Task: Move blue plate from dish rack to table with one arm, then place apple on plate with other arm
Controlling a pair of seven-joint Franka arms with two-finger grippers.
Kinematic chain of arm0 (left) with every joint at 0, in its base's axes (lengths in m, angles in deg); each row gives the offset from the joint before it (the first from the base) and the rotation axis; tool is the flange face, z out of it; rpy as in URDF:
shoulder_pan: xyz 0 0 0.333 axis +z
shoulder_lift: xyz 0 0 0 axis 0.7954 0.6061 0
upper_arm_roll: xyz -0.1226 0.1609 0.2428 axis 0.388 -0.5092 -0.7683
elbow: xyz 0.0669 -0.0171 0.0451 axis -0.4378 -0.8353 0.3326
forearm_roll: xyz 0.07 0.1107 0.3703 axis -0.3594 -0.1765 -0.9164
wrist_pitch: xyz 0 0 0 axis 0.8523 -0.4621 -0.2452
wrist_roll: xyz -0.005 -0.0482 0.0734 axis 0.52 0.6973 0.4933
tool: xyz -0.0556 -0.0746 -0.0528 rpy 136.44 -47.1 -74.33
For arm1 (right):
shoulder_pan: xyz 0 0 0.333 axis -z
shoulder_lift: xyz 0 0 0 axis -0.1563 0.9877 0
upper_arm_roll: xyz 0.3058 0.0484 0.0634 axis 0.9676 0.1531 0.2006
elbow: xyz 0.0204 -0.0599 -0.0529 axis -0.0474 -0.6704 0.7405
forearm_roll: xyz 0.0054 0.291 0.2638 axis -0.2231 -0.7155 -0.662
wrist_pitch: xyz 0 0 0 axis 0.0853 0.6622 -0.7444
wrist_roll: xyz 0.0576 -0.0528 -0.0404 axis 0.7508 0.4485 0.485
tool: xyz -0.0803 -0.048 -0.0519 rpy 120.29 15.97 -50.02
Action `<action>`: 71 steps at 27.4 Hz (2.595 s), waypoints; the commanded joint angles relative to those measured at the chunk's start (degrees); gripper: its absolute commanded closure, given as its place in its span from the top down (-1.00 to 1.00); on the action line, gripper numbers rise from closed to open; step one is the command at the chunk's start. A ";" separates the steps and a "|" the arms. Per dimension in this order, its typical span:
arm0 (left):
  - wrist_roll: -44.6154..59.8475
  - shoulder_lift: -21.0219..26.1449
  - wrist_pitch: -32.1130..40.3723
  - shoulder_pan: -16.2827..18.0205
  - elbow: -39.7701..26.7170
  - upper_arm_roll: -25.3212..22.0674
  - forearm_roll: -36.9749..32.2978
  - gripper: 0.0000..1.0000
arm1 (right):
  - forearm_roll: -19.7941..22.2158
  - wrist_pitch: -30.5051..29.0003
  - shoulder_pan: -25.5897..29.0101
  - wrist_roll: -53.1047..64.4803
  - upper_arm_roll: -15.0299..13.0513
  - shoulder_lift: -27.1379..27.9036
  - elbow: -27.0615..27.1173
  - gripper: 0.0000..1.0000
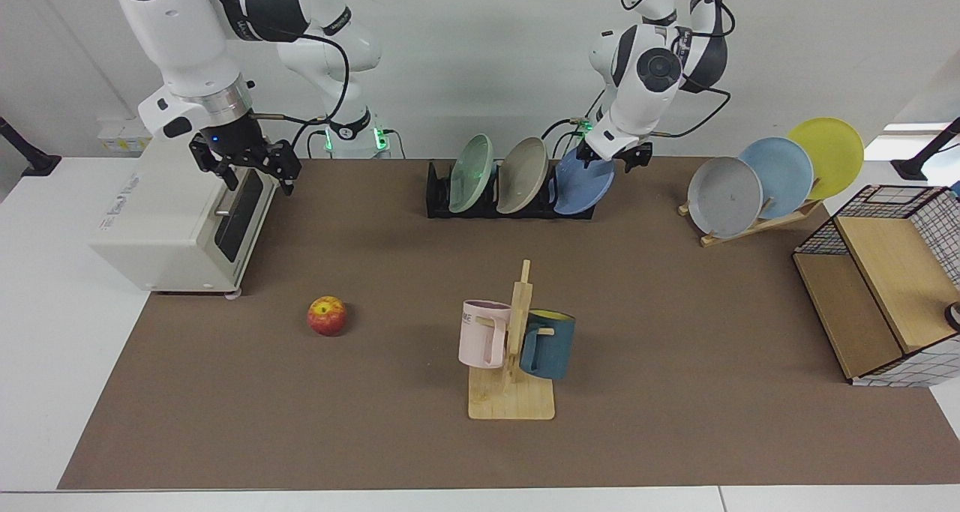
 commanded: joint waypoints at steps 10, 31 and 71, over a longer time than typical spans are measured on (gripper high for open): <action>1.22 -3.76 0.55 -0.87 -1.76 4.75 1.07 -0.27 | -0.16 -4.18 -0.62 -0.96 0.35 10.82 5.91 1.00; 2.01 -1.39 10.32 4.57 14.85 2.46 -4.56 -1.00 | -0.51 -22.29 -4.04 -1.67 0.35 23.03 4.33 1.00; -5.73 28.32 -29.24 3.18 18.02 3.08 29.46 -0.75 | 0.28 -35.04 -3.78 1.24 0.09 26.38 -7.89 -1.00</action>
